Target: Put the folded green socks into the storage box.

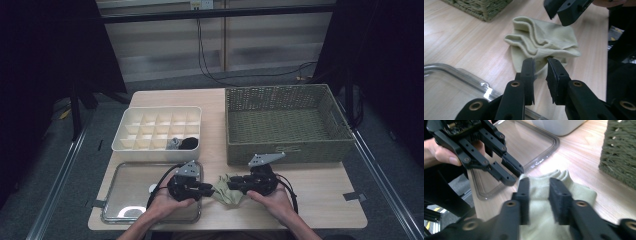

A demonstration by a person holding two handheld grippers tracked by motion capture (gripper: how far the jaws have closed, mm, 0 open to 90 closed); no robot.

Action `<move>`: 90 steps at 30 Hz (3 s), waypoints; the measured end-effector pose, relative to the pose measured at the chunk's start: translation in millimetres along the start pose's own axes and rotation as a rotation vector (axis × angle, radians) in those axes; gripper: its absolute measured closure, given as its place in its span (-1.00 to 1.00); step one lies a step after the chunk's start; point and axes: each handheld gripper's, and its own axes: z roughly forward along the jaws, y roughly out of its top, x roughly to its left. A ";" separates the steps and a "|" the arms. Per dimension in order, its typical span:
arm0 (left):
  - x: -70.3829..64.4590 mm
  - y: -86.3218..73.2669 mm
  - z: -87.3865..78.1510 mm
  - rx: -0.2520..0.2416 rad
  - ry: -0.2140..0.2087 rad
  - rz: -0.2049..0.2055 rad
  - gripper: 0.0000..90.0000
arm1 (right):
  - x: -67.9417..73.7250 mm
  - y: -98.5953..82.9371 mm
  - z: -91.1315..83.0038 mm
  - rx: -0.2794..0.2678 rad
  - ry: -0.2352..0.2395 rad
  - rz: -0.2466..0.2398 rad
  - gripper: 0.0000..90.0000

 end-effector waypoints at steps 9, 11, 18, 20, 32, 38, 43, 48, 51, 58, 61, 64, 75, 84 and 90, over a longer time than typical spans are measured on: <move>-0.8 -1.8 8.4 0.071 -0.018 0.011 0.67 | 1.7 -7.9 23.0 0.087 0.005 -0.015 0.82; -2.6 -2.8 10.5 0.062 -0.023 0.003 0.65 | 1.4 -12.4 29.8 0.116 -0.011 -0.026 0.82; -3.5 2.1 3.3 0.024 -0.023 0.007 0.59 | 0.1 -16.0 31.6 0.116 -0.018 -0.038 0.81; -3.9 5.4 3.1 0.002 -0.022 0.007 0.59 | -0.2 -15.0 29.4 0.109 -0.022 -0.037 0.75; -8.7 33.9 22.0 -0.009 -0.015 0.047 0.61 | -9.9 -18.4 -8.4 0.038 -0.077 0.016 0.67; -11.7 43.7 37.1 0.030 -0.030 0.072 0.67 | -15.1 -23.9 -15.1 0.038 -0.097 0.034 0.62; -3.6 30.8 45.8 0.086 -0.041 0.040 0.57 | -13.8 -27.1 -9.6 0.068 -0.117 0.017 0.53; -2.8 28.1 47.5 0.100 -0.026 0.047 0.57 | -16.5 -29.5 -4.1 0.090 -0.140 0.025 0.38; -4.1 27.5 49.2 0.091 -0.019 0.052 0.59 | -18.8 -30.5 -2.1 0.098 -0.145 0.024 0.35; -4.5 25.6 50.6 0.075 -0.010 0.044 0.63 | -18.2 -31.8 0.9 0.086 -0.118 0.036 0.47; -2.6 25.4 50.2 0.078 -0.024 0.031 0.64 | -18.0 -31.4 4.3 0.080 -0.102 0.037 0.56; -5.1 25.2 51.8 0.067 -0.008 0.041 0.65 | -21.0 -30.3 5.6 0.075 -0.088 0.066 0.75; -6.2 27.9 56.8 0.064 0.005 0.040 0.72 | -11.6 -20.4 -0.9 0.019 -0.043 0.044 0.89; -10.3 33.2 63.0 0.066 0.018 0.044 0.73 | -15.5 -16.5 -7.1 -0.014 -0.049 0.075 0.91; -12.4 34.2 57.9 0.048 -0.001 0.044 0.68 | -21.5 -18.5 -13.2 -0.016 -0.053 0.078 0.91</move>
